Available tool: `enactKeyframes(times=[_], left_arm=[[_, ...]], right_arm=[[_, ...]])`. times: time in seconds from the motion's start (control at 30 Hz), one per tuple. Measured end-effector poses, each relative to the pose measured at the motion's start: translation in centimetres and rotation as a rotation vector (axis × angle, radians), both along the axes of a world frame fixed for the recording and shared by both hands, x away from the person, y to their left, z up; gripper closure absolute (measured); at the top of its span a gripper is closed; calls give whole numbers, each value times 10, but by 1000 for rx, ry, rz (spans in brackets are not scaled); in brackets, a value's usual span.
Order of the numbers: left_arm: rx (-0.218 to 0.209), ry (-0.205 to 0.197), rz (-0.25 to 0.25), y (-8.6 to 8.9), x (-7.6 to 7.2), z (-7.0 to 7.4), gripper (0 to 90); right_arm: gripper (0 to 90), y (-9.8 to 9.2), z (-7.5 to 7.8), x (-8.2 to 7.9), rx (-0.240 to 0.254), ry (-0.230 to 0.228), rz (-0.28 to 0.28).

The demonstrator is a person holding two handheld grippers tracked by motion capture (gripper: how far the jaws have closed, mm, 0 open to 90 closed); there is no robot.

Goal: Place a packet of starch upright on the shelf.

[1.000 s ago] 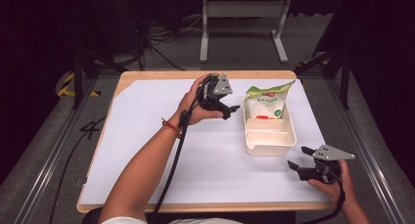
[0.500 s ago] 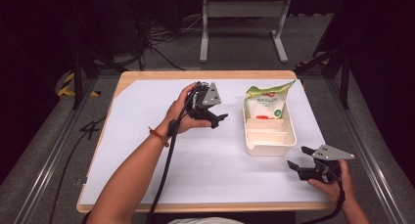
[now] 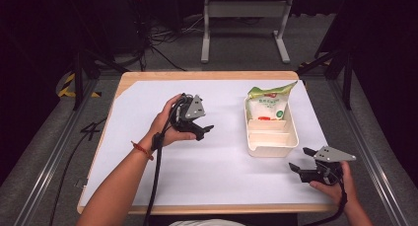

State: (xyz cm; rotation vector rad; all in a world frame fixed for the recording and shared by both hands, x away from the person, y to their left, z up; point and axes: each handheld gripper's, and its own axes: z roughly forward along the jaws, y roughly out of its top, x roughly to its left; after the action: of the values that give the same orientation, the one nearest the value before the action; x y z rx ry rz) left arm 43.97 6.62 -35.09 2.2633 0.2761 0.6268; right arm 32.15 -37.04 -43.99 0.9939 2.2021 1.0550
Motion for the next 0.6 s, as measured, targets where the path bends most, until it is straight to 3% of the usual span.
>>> enactKeyframes(times=[0.23, 0.6], left_arm=[[29, 9, 26, 21, -11, -11, 85], [25, 27, 50, 57, -32, -26, 79]], right_arm=[[198, 1, 0, 0, -1, -5, 5], [131, 4, 2, -1, -13, -23, -3]])
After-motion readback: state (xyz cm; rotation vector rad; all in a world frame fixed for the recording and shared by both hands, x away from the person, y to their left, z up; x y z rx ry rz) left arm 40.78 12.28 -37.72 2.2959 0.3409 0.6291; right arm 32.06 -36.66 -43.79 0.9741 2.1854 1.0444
